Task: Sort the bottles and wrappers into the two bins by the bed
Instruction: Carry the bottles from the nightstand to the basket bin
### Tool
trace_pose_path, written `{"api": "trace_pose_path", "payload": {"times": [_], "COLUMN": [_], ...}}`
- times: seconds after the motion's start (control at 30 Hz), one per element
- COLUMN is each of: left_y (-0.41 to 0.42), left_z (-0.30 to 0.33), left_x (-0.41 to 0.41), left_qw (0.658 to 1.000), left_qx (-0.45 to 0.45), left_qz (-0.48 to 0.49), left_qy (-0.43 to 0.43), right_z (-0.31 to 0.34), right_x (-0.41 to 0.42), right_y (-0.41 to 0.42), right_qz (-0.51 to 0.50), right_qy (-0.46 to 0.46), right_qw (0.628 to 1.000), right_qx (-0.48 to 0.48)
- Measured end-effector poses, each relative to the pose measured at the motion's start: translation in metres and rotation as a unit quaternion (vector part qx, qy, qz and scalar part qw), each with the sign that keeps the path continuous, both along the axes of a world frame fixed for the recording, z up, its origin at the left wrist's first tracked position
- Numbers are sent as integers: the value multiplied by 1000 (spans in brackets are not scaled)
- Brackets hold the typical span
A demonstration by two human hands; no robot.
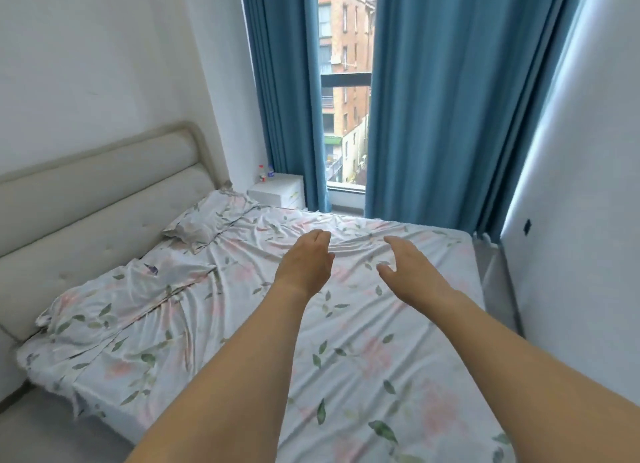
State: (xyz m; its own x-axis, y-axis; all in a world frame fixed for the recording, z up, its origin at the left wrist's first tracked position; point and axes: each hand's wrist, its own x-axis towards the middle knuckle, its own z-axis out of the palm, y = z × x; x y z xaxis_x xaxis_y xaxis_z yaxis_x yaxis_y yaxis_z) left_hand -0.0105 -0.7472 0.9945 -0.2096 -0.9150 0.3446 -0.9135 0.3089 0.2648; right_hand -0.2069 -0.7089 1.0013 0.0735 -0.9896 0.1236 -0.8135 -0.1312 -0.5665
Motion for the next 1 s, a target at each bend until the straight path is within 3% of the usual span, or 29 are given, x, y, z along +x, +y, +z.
{"api": "trace_pose_path", "payload": {"times": [0.27,0.47,0.77,1.0], "left_y": [26,45,22,-29], "left_z": [6,7,33,36], "left_x": [-238,-367,-470,-513], "left_qw": [993,985,973,977], "left_qx": [-25,-37,-65,-55], "left_qz": [-111,-166,-221,-205], "left_qy": [-9,-8,-8,-18], "right_z": [5,12,16,22], "right_x": [-229,-348,-439,-485], "right_y": [61,103,90,40], "right_qz": [-114,-167,-188,-174], "right_qy": [-11,-37,-40,-34], "right_qw": [993,985,981,983], "right_qx": [-1,-21,-27,-42]}}
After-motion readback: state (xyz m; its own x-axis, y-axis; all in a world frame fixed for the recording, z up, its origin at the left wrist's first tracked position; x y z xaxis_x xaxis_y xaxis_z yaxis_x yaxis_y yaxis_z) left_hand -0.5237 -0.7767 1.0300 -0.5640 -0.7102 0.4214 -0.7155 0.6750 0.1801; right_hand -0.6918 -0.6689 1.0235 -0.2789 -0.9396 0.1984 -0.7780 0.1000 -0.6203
